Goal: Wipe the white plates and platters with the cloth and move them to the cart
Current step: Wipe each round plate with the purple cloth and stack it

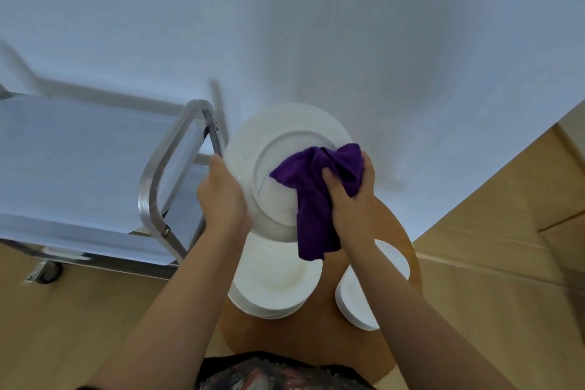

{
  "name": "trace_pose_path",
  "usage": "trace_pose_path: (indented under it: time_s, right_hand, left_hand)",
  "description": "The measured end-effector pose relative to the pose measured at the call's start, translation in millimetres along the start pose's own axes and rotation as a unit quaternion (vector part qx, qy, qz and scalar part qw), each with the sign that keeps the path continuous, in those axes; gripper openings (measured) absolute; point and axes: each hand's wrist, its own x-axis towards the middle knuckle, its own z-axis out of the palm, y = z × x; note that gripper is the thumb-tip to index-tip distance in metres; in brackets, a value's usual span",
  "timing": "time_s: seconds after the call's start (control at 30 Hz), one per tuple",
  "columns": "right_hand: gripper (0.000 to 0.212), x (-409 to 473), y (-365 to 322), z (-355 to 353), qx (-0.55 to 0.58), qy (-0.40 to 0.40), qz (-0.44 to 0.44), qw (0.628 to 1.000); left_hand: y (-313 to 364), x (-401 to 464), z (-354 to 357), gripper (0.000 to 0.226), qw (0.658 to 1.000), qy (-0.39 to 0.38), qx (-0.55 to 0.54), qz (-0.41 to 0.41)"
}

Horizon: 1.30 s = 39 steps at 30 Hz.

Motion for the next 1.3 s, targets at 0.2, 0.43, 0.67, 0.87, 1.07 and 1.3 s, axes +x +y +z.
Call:
trace_pose_path:
  time_s: [0.2, 0.43, 0.67, 0.87, 1.07, 1.3]
  right_hand:
    - [0.059, 37.6, -29.0, -41.2, -0.05, -0.135, -0.044, 0.989]
    - [0.047, 55.0, -69.8, -32.3, -0.144, -0.277, -0.061, 0.948]
    - [0.047, 16.1, -25.8, -9.6, -0.016, -0.103, -0.005, 0.995]
    - [0.06, -18.0, -20.7, 23.6, -0.048, 0.076, 0.064, 0.994]
    - [0.047, -35.8, -26.8, 45.0, 0.052, 0.088, 0.116, 0.988]
    - [0.059, -1.2, -50.9, 33.0, 0.184, 0.004, 0.197, 0.963]
  left_hand:
    - [11.7, 21.4, -36.7, 0.06, 0.934, -0.332, 0.101, -0.084]
    - [26.5, 29.1, -24.8, 0.082, 0.869, -0.465, -0.051, -0.159]
    - [26.7, 15.9, -15.6, 0.047, 0.875, -0.444, -0.15, -0.121]
    - [16.6, -9.7, -0.8, 0.037, 0.925, -0.341, -0.158, -0.061]
    - [5.0, -25.6, 13.4, 0.044, 0.98, -0.188, -0.062, 0.005]
    - [-13.4, -44.0, 13.3, 0.015, 0.962, -0.242, 0.04, 0.121]
